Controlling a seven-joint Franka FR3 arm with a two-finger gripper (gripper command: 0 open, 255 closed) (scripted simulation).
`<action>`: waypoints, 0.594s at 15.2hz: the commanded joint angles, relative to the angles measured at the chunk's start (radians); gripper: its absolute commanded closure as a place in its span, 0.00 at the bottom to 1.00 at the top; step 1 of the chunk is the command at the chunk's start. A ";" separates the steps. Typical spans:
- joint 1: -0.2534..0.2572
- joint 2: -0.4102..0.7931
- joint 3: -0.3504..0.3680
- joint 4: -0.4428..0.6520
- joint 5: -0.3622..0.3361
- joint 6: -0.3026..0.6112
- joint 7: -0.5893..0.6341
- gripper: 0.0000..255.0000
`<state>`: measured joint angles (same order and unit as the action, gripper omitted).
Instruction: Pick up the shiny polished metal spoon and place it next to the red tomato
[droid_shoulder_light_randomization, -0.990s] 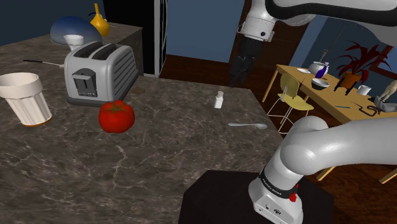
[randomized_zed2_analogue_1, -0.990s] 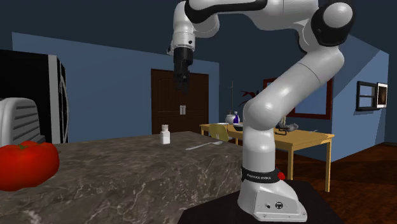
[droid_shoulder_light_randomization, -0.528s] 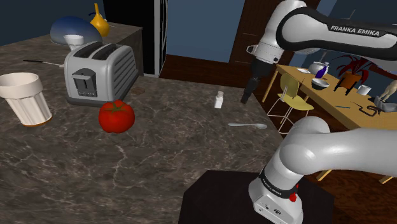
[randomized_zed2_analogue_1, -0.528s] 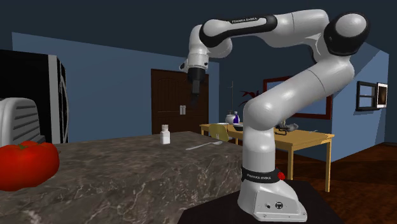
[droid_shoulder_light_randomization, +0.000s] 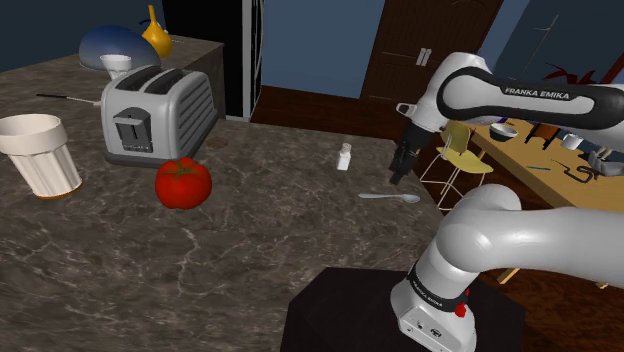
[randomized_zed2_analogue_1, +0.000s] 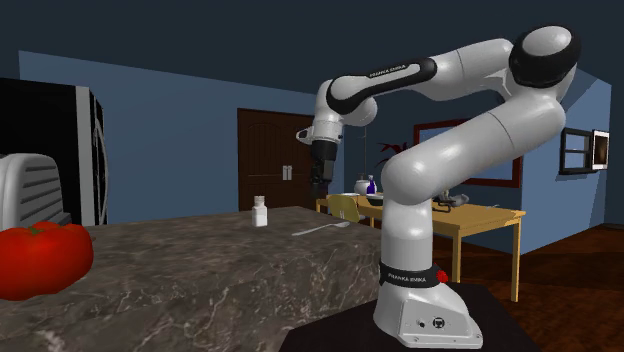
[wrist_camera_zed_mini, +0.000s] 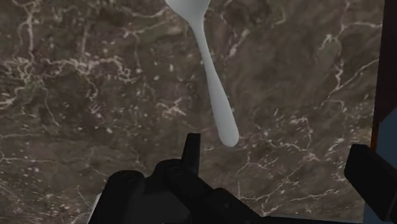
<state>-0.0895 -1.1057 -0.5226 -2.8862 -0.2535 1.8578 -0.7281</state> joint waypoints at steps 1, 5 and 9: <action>-0.016 0.021 -0.086 -0.025 -0.059 0.056 -0.098 0.00; -0.021 0.081 -0.196 -0.047 -0.125 0.146 -0.205 0.00; -0.018 0.117 -0.224 -0.085 -0.147 0.219 -0.204 0.00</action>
<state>-0.1054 -0.9989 -0.7350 -2.9595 -0.3914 2.0548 -0.9284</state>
